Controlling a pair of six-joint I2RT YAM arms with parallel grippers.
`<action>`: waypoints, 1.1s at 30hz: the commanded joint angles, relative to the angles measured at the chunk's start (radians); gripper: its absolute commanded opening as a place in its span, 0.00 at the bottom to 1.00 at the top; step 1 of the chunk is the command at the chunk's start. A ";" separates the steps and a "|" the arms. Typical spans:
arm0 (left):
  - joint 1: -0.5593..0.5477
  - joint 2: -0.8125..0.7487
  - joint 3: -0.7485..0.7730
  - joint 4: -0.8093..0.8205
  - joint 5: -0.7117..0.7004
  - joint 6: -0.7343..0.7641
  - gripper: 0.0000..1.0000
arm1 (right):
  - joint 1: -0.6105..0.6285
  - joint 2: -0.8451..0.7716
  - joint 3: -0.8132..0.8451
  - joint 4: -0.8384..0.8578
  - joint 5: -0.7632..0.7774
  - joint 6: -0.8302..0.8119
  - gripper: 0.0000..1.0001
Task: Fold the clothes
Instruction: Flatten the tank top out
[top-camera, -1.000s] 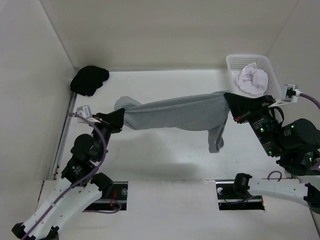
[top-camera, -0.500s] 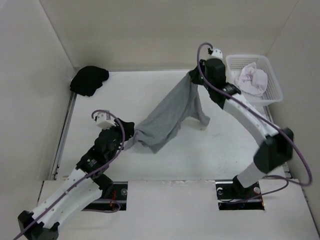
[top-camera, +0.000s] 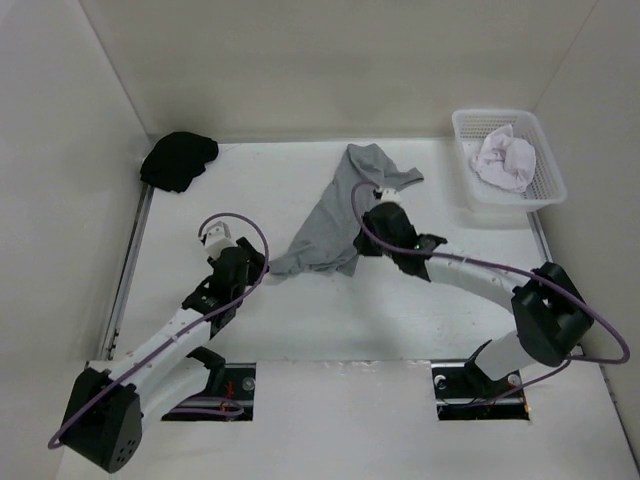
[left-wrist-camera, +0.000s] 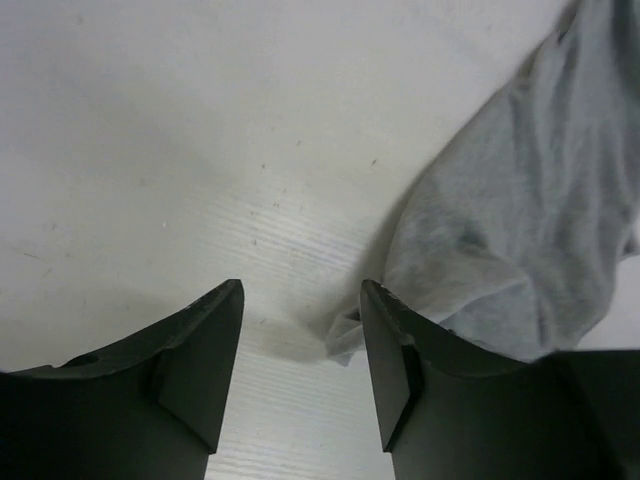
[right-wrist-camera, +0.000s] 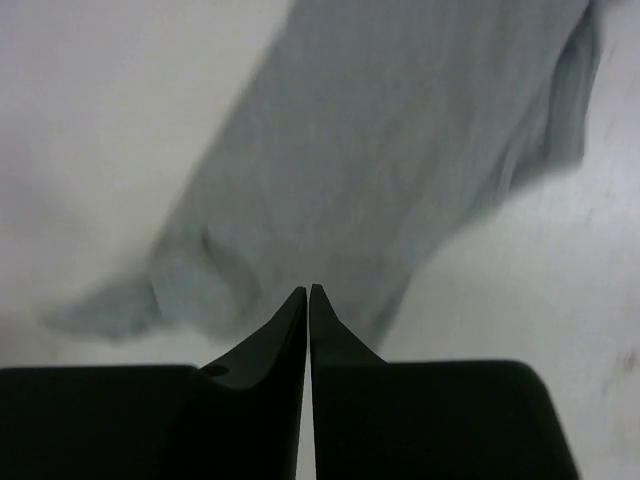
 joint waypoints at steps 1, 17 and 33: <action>-0.005 0.086 -0.033 0.183 0.093 -0.033 0.51 | 0.083 -0.078 -0.173 0.046 0.071 0.131 0.14; -0.049 0.072 -0.055 0.294 0.086 0.014 0.54 | 0.147 0.119 -0.178 0.084 0.065 0.261 0.47; -0.097 0.186 -0.035 0.383 0.146 0.108 0.42 | 0.118 0.088 -0.233 0.121 0.106 0.272 0.05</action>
